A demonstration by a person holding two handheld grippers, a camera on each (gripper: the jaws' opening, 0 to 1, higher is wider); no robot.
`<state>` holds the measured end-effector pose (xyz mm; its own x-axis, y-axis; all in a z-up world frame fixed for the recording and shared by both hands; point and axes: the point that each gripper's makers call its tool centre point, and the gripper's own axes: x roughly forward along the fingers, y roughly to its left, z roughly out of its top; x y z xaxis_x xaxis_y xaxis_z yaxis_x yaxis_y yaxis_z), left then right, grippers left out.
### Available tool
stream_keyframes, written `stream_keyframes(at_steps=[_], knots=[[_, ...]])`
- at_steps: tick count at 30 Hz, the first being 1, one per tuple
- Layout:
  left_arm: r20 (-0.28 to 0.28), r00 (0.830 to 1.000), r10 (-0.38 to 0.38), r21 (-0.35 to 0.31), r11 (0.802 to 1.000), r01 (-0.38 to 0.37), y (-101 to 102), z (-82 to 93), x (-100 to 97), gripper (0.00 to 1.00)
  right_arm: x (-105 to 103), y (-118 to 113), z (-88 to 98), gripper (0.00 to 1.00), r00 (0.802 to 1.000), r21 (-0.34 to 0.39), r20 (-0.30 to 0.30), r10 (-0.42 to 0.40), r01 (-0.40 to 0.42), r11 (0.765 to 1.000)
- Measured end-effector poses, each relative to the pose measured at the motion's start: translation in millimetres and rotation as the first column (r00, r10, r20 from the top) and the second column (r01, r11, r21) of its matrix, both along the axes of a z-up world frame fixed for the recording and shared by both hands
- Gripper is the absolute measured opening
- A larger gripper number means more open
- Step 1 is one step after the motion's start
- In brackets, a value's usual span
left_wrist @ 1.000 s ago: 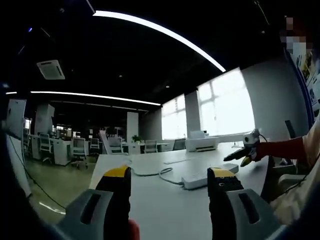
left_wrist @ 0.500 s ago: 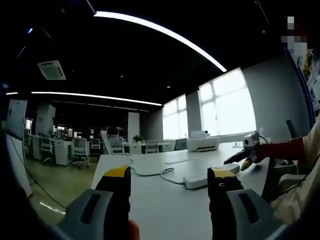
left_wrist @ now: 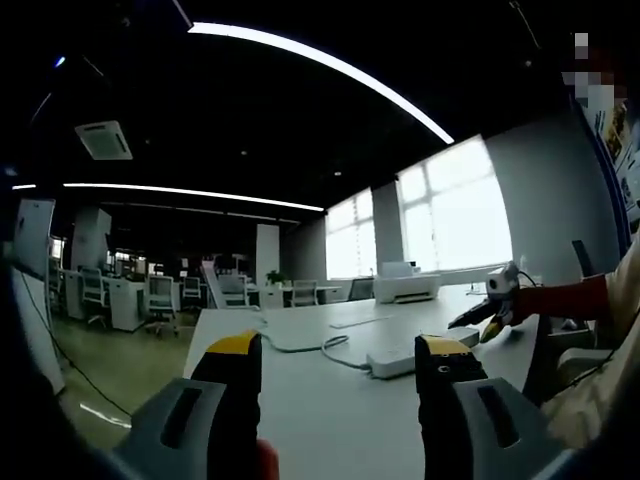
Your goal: Pick up the power strip scattered on the table, fix it on the side mounting bracket of the table, and press the switch
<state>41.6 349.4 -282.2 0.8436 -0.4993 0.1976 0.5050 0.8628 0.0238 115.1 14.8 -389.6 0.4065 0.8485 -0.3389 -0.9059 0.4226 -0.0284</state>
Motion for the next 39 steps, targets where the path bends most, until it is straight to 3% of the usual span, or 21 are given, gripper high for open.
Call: stream_keyframes(at_steps=[26, 39], knots=[[-0.005, 1.000, -0.019, 0.020, 1.000, 0.020, -6.8, -0.8, -2.6, 0.67, 2.3, 3.4, -6.9, 0.49, 1.000, -0.020, -0.009, 0.004, -0.004, 1.000], [-0.006, 1.000, -0.026, 0.020, 0.999, 0.026, -8.2, -0.7, -2.9, 0.67, 3.3, 3.9, -7.1, 0.48, 1.000, -0.020, -0.002, -0.003, 0.002, 1.000]])
